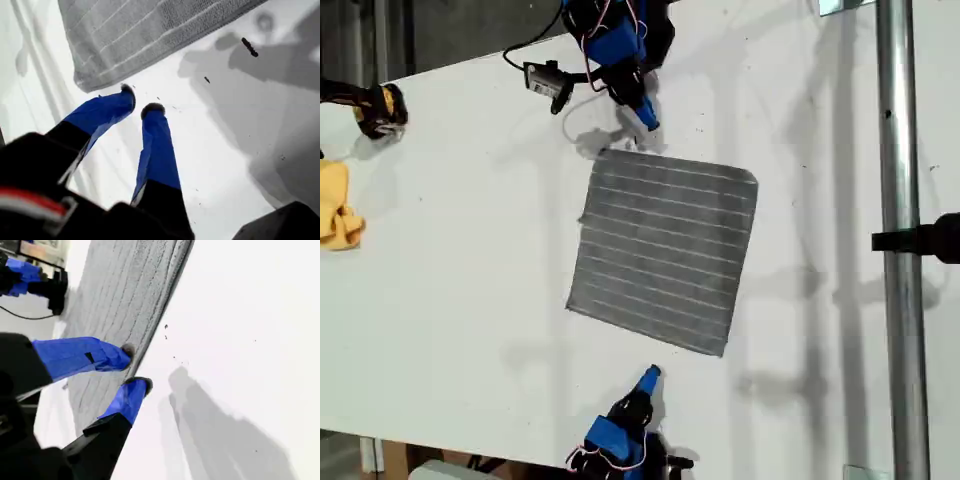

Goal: Grasp corners of a towel and fold twice.

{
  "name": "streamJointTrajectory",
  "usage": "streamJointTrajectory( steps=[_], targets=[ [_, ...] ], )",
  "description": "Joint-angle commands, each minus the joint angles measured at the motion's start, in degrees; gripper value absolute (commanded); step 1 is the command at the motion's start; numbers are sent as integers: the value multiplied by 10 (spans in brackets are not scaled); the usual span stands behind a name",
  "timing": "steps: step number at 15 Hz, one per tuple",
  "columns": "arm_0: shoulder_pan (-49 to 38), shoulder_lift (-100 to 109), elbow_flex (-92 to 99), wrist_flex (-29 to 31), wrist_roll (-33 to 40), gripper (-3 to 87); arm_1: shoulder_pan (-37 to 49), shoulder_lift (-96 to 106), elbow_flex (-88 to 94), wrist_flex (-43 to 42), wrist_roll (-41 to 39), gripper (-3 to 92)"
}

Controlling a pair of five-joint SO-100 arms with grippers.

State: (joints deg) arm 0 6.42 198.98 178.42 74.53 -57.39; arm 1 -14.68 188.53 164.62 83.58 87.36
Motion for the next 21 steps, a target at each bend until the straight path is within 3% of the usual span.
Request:
streamJointTrajectory(
  steps=[1,10,12,14,17,19,21],
  targets=[
    [-58,3,3,-10,-252,18,23,-1,-10,-4,-6,-2],
    [-58,3,3,-6,-262,-9,15,-10,-66,-33,-4,-2],
    [-57,3,3,-5,-263,-9,-13,-226,-215,-86,-7,-2],
    [-58,3,3,-5,-262,-9,-51,-536,-426,-106,-44,-2],
    [-46,3,3,-4,-272,-9,-129,-831,-659,-133,-124,-2],
    [-44,3,3,-4,-274,-9,-161,-962,-803,-93,-149,-2],
    [-47,3,3,-4,-275,-10,-169,-961,-813,-90,-146,-2]
  ],
)
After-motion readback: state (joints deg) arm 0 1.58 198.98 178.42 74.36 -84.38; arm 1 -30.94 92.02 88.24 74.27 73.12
